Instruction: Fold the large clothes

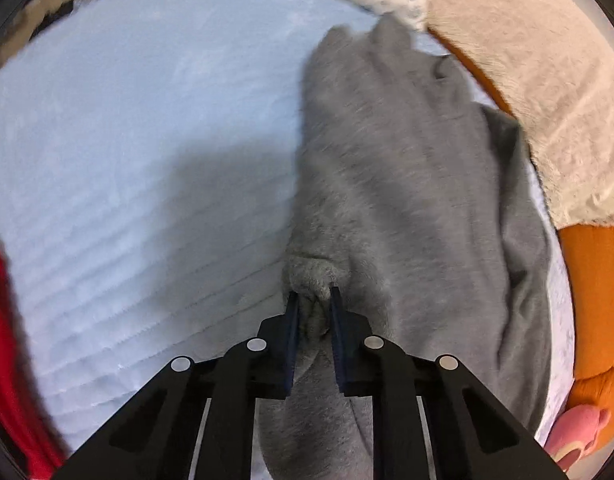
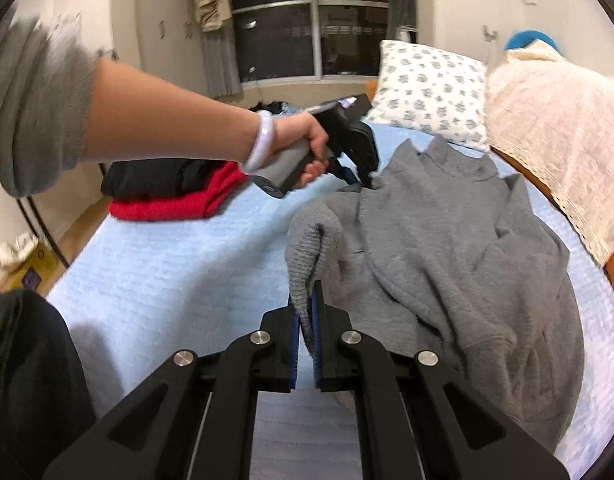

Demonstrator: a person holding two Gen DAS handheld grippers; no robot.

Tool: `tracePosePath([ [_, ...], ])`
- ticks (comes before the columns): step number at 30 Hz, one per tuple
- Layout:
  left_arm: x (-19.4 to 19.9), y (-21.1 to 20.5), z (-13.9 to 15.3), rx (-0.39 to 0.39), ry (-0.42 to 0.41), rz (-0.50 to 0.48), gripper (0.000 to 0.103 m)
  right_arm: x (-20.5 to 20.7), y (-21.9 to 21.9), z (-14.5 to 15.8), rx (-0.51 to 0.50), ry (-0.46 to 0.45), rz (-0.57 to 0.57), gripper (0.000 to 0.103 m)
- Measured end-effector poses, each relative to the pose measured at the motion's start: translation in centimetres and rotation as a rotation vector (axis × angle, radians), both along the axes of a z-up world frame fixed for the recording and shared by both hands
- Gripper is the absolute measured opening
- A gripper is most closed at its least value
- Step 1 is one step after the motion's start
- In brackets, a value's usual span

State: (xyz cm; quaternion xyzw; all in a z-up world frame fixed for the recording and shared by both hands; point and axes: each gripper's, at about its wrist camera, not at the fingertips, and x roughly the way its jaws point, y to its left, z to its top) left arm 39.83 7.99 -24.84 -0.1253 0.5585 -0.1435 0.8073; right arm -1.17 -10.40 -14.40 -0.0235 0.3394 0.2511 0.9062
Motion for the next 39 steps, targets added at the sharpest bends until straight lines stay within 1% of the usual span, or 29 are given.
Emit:
tracePosePath([
  [1, -0.2, -0.4, 0.9, -0.009, -0.013, -0.006, 0.019, 0.1, -1.2, 0.4, 0.032, 0.009, -0.023, 0.006],
  [2, -0.3, -1.2, 2.5, -0.026, -0.037, -0.019, 0.019, 0.1, -2.2, 0.6, 0.057, 0.018, -0.046, 0.006],
  [4, -0.9, -3.4, 4.9, -0.024, -0.083, -0.054, 0.018, 0.1, -4.5, 1.1, 0.108, 0.039, -0.09, 0.006],
  [6, -2.0, -7.2, 7.2, -0.003, -0.128, -0.121, 0.018, -0.2, -7.6, 1.7, 0.178, 0.063, -0.152, 0.006],
  [7, -2.6, -8.8, 7.6, 0.005, -0.143, -0.144, 0.018, -0.3, -9.6, 1.8, 0.224, 0.086, -0.191, 0.006],
  [9, -3.8, -13.4, 8.7, 0.026, -0.174, -0.202, 0.018, -0.5, -12.8, 2.0, 0.307, 0.131, -0.255, 0.006],
  [11, -3.4, -17.7, 9.8, 0.021, -0.183, -0.239, 0.018, -1.0, -15.7, 2.1, 0.361, 0.149, -0.312, 0.006],
  [14, -3.2, -24.2, 10.6, 0.042, -0.2, -0.305, 0.018, -1.8, -19.8, 1.9, 0.392, 0.181, -0.399, 0.006],
  [16, -3.5, -28.1, 10.8, 0.056, -0.21, -0.342, 0.018, -2.2, -22.2, 1.2, 0.428, 0.219, -0.454, 0.006],
  [17, -3.4, -30.7, 10.8, 0.054, -0.214, -0.358, 0.018, -2.3, -23.6, 0.6, 0.446, 0.248, -0.483, 0.006],
  [19, -3.2, -34.1, 10.1, 0.046, -0.206, -0.378, 0.018, -2.5, -26.2, -0.5, 0.451, 0.294, -0.551, 0.006],
  [22, -3.1, -39.1, 8.0, 0.096, -0.194, -0.403, 0.018, -3.1, -29.3, -2.6, 0.466, 0.36, -0.619, 0.006],
  [24, -2.9, -40.5, 6.3, 0.11, -0.172, -0.396, 0.018, -3.4, -30.9, -3.5, 0.464, 0.381, -0.66, 0.006],
  [27, -2.6, -41.1, 3.9, 0.068, -0.14, -0.363, 0.018, -3.9, -32.2, -4.3, 0.456, 0.399, -0.693, 0.006],
  [28, -2.7, -41.4, 3.3, 0.056, -0.135, -0.366, 0.018, -4.0, -32.5, -4.4, 0.445, 0.402, -0.697, 0.006],
  [29, -2.9, -41.7, 2.9, 0.056, -0.132, -0.376, 0.018, -4.1, -32.6, -4.4, 0.439, 0.409, -0.698, 0.006],
  [31, -3.5, -42.5, 2.2, 0.082, -0.137, -0.417, 0.018, -3.7, -32.4, -4.3, 0.422, 0.419, -0.682, 0.006],
  [32, -4.1, -43.2, 1.8, 0.115, -0.148, -0.45, 0.021, -3.3, -32.3, -3.9, 0.401, 0.409, -0.68, 0.009],
  [33, -4.7, -43.4, 1.9, 0.122, -0.164, -0.469, 0.024, -2.7, -32.3, -3.7, 0.38, 0.393, -0.667, 0.009],
  [34, -5.5, -43.4, 2.4, 0.107, -0.192, -0.489, 0.027, -2.3, -32.3, -3.4, 0.354, 0.381, -0.651, 0.01],
  [35, -6.3, -42.9, 3.2, 0.07, -0.23, -0.498, 0.034, -1.4, -32.2, -2.9, 0.321, 0.359, -0.628, 0.022],
  [36, -6.9, -42.4, 3.9, 0.041, -0.26, -0.497, 0.04, -0.7, -32.2, -2.5, 0.306, 0.338, -0.614, 0.042],
  [37, -7.6, -41.5, 4.9, 0.004, -0.293, -0.486, 0.041, 0.4, -32.1, -2.0, 0.281, 0.311, -0.595, 0.051],
  [38, -8.4, -39.8, 5.9, -0.043, -0.318, -0.466, 0.048, 1.1, -32.1, -2.0, 0.269, 0.294, -0.57, 0.058],
  [39, -9.1, -38.5, 6.6, -0.061, -0.323, -0.455, 0.054, 2.3, -31.9, -1.8, 0.256, 0.278, -0.536, 0.058],
])
